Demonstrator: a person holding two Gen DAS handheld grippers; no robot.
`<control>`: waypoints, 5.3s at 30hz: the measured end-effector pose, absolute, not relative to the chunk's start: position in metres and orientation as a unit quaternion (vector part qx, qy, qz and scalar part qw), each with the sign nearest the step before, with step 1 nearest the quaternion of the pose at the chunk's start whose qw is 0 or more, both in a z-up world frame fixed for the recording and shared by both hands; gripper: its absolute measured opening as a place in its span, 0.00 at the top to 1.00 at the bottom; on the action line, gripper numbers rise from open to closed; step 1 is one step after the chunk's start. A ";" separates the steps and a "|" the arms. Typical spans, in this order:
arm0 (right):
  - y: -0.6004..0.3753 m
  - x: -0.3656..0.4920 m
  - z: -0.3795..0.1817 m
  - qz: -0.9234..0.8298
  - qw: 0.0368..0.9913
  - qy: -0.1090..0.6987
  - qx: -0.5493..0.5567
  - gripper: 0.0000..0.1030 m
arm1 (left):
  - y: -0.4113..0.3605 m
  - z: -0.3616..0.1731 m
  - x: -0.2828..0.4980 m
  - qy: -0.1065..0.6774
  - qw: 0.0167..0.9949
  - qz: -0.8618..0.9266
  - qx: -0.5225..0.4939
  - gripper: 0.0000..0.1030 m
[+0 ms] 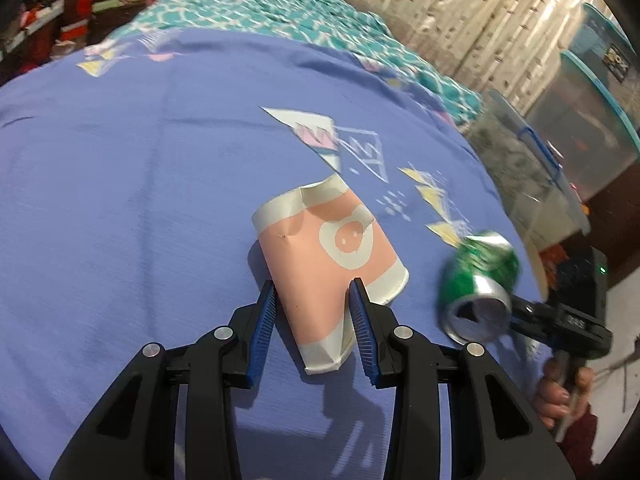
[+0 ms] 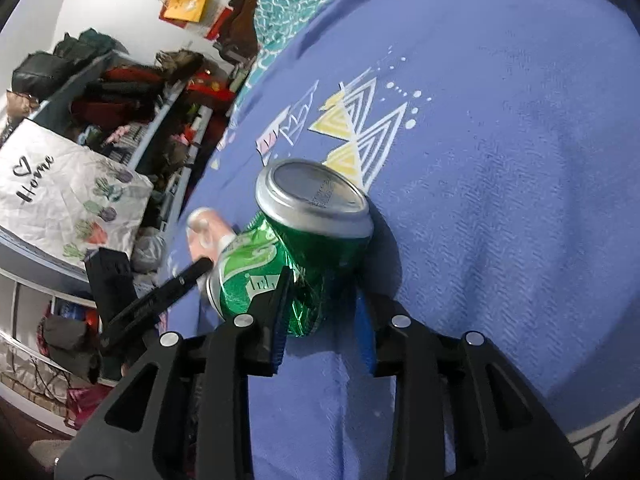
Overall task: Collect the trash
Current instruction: 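Lift the green can with the right tool beside the held pink cup, then carry cup and can to the beige bin and open both tools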
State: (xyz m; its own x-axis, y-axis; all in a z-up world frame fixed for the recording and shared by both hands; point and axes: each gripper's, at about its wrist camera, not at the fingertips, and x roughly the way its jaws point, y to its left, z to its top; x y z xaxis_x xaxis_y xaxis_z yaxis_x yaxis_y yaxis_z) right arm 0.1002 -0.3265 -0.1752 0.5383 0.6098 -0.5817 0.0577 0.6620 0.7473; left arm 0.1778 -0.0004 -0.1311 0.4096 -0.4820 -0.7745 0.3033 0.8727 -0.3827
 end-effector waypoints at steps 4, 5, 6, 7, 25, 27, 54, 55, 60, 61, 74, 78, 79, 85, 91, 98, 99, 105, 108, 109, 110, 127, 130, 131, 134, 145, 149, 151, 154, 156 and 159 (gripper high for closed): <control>-0.325 0.099 -0.173 0.168 0.799 0.428 0.387 0.62 | -0.014 -0.136 0.176 0.497 0.828 -0.244 -0.085 0.65; -0.323 0.099 -0.172 0.166 0.801 0.421 0.391 0.57 | -0.016 -0.136 0.175 0.496 0.830 -0.242 -0.081 0.65; -0.321 0.099 -0.170 0.163 0.804 0.415 0.393 0.54 | -0.018 -0.136 0.175 0.495 0.831 -0.241 -0.079 0.64; -0.320 0.099 -0.169 0.160 0.808 0.412 0.390 0.52 | -0.019 -0.136 0.176 0.494 0.832 -0.239 -0.077 0.64; -0.317 0.076 -0.163 0.120 0.826 0.412 0.365 0.50 | -0.028 -0.135 0.169 0.465 0.854 -0.231 -0.031 0.60; -0.314 0.073 -0.162 0.116 0.826 0.411 0.367 0.49 | -0.027 -0.135 0.169 0.465 0.854 -0.232 -0.032 0.60; -0.327 0.038 -0.160 0.085 0.819 0.403 0.399 0.37 | -0.020 -0.135 0.170 0.465 0.849 -0.245 -0.049 0.59; -0.328 0.038 -0.161 0.085 0.817 0.403 0.403 0.37 | -0.020 -0.135 0.170 0.465 0.850 -0.244 -0.048 0.59; -0.317 0.054 -0.161 0.092 0.815 0.406 0.403 0.37 | -0.020 -0.135 0.170 0.465 0.849 -0.246 -0.051 0.58; -0.314 0.058 -0.161 0.093 0.815 0.407 0.402 0.37 | -0.019 -0.135 0.171 0.465 0.848 -0.248 -0.054 0.58; -0.290 0.093 -0.157 0.078 0.828 0.396 0.390 0.36 | -0.015 -0.136 0.172 0.467 0.844 -0.255 -0.070 0.57; -0.287 0.099 -0.156 0.071 0.831 0.393 0.387 0.36 | -0.014 -0.136 0.172 0.467 0.843 -0.256 -0.074 0.57; -0.287 0.100 -0.156 0.069 0.832 0.392 0.387 0.36 | -0.014 -0.137 0.172 0.467 0.843 -0.257 -0.075 0.57; -0.283 0.108 -0.155 0.065 0.835 0.388 0.384 0.36 | -0.013 -0.137 0.172 0.467 0.843 -0.257 -0.075 0.57; -0.284 0.113 -0.159 0.075 0.827 0.392 0.396 0.47 | -0.013 -0.137 0.172 0.467 0.843 -0.257 -0.075 0.57; -0.296 0.103 -0.169 0.088 0.805 0.393 0.435 0.74 | -0.012 -0.138 0.172 0.468 0.842 -0.258 -0.079 0.60; -0.296 0.102 -0.167 0.093 0.805 0.393 0.435 0.75 | -0.011 -0.138 0.172 0.469 0.841 -0.257 -0.083 0.61; -0.302 0.097 -0.160 0.101 0.810 0.382 0.432 0.79 | -0.008 -0.135 0.175 0.477 0.836 -0.255 -0.095 0.65; -0.311 0.091 -0.155 0.097 0.817 0.372 0.429 0.79 | -0.010 -0.129 0.174 0.475 0.837 -0.254 -0.095 0.67; -0.315 0.089 -0.154 0.096 0.818 0.369 0.430 0.79 | -0.012 -0.126 0.174 0.472 0.839 -0.254 -0.093 0.68; -0.318 0.087 -0.154 0.094 0.819 0.367 0.431 0.80 | -0.013 -0.124 0.174 0.471 0.840 -0.254 -0.091 0.68; -0.422 0.016 -0.151 0.022 0.830 0.285 0.478 0.80 | -0.150 -0.100 0.180 0.482 0.807 -0.341 -0.013 0.71; -0.454 -0.004 -0.152 -0.003 0.831 0.264 0.489 0.80 | -0.196 -0.097 0.179 0.484 0.795 -0.366 0.011 0.72; -0.464 -0.010 -0.151 -0.011 0.832 0.258 0.492 0.80 | -0.209 -0.097 0.179 0.487 0.790 -0.373 0.015 0.72; -0.501 -0.033 -0.150 -0.043 0.832 0.232 0.502 0.80 | -0.258 -0.092 0.181 0.490 0.774 -0.399 0.033 0.72; -0.614 -0.062 -0.141 -0.162 0.844 0.199 0.472 0.79 | -0.448 -0.073 0.172 0.471 0.732 -0.483 0.096 0.66; -0.631 -0.041 -0.154 -0.198 0.840 0.249 0.440 0.46 | -0.497 -0.088 0.166 0.465 0.740 -0.467 0.131 0.34; -0.632 -0.047 -0.156 -0.210 0.841 0.232 0.440 0.37 | -0.505 -0.099 0.167 0.476 0.735 -0.461 0.143 0.34; -0.626 -0.061 -0.154 -0.225 0.846 0.218 0.432 0.37 | -0.492 -0.105 0.172 0.484 0.733 -0.460 0.132 0.34; -0.620 -0.069 -0.154 -0.227 0.842 0.206 0.444 0.37 | -0.479 -0.108 0.176 0.483 0.738 -0.451 0.135 0.34; -0.600 -0.078 -0.151 -0.227 0.841 0.195 0.450 0.37 | -0.449 -0.109 0.179 0.478 0.750 -0.434 0.141 0.33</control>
State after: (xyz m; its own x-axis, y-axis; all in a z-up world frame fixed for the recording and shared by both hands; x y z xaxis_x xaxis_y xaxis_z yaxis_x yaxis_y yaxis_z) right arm -0.0780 -0.6004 -0.1511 0.8209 -0.2076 -0.5320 0.5578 0.4915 0.6688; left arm 0.1794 -0.4489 -0.1092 0.1658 -0.5170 -0.8398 0.7862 0.5833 -0.2039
